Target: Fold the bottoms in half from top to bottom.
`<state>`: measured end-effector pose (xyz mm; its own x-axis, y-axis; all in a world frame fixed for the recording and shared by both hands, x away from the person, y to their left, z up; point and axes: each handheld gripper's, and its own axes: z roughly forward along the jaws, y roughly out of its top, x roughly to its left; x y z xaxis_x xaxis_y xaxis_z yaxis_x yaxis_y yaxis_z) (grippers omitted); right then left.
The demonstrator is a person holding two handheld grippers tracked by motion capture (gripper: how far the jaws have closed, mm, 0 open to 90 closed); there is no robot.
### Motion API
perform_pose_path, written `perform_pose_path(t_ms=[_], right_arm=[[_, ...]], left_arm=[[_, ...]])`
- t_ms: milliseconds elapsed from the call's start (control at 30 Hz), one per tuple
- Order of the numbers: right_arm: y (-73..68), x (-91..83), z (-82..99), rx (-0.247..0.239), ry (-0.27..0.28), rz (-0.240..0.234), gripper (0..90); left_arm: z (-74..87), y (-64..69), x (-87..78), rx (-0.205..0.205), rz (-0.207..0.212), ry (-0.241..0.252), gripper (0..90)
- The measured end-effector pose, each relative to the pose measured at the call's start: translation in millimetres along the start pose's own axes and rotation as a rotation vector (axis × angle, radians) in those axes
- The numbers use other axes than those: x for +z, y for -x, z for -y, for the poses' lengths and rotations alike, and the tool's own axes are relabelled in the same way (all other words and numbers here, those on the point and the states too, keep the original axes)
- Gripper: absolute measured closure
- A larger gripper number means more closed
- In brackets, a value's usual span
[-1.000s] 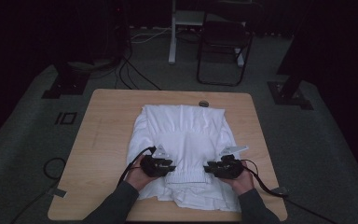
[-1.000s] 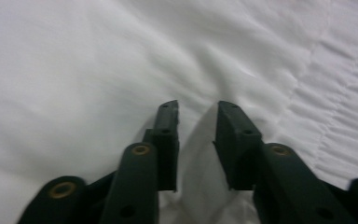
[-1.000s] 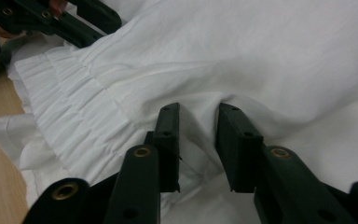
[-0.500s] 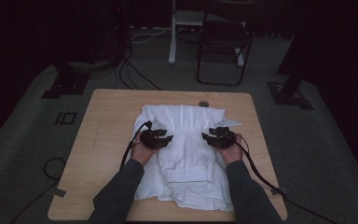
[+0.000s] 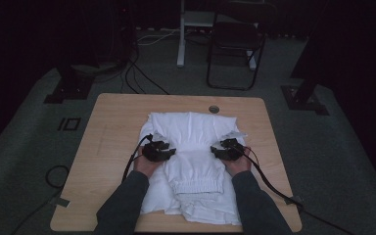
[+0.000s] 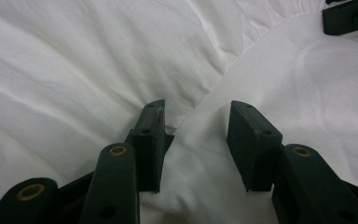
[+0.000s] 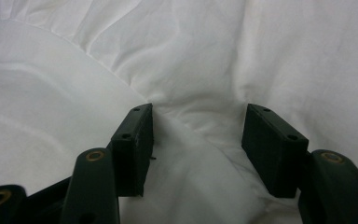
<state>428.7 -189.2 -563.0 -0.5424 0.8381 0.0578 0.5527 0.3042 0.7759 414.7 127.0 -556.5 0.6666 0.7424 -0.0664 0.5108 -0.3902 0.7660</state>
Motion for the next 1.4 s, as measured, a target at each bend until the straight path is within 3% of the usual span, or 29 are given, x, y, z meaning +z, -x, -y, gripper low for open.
perform_pose_path(t_ms=[367, 467, 567, 733, 833, 933, 1067, 1200, 1333, 1400], right_arm=[[-27.1, -31.9, 33.1, -0.016, 0.015, -0.037, 42.7], [-32.4, -38.3, 39.3, -0.03, 0.014, -0.045, 42.8], [-34.6, -40.3, 41.3, -0.034, 0.014, -0.048, 42.7], [-33.7, -40.2, 41.2, -0.029, 0.014, -0.052, 42.8], [-33.8, -40.2, 41.2, -0.029, 0.014, -0.051, 42.9], [-34.0, -40.2, 41.2, -0.029, 0.014, -0.05, 42.9], [-34.9, -40.0, 41.2, -0.032, 0.014, -0.046, 42.9], [-35.1, -40.0, 41.2, -0.034, 0.014, -0.044, 43.0], [-35.3, -39.9, 41.1, -0.033, 0.015, -0.044, 42.9], [-35.3, -39.9, 41.1, -0.032, 0.015, -0.044, 42.9]], left_arm=[[33.3, 37.3, -30.7, 0.003, 0.005, 0.006, 57.0], [39.0, 42.8, -37.9, 0.001, 0.027, 0.0, 55.5], [33.9, 42.2, -46.3, 0.016, 0.029, -0.011, 53.1], [4.0, 18.6, -62.6, 0.0, -0.06, 0.046, 47.3], [-20.2, -13.0, -64.1, -0.05, -0.16, 0.077, 41.8], [-33.0, -40.4, -51.8, -0.112, -0.214, 0.055, 37.3], [-34.8, -64.6, -24.7, -0.128, -0.27, -0.03, 33.4], [-24.3, -79.1, -7.7, -0.168, -0.278, -0.076, 31.2], [-20.8, -81.3, -4.2, -0.162, -0.287, -0.095, 30.1], [-16.5, -86.7, -2.5, -0.188, -0.255, -0.088, 30.2]])
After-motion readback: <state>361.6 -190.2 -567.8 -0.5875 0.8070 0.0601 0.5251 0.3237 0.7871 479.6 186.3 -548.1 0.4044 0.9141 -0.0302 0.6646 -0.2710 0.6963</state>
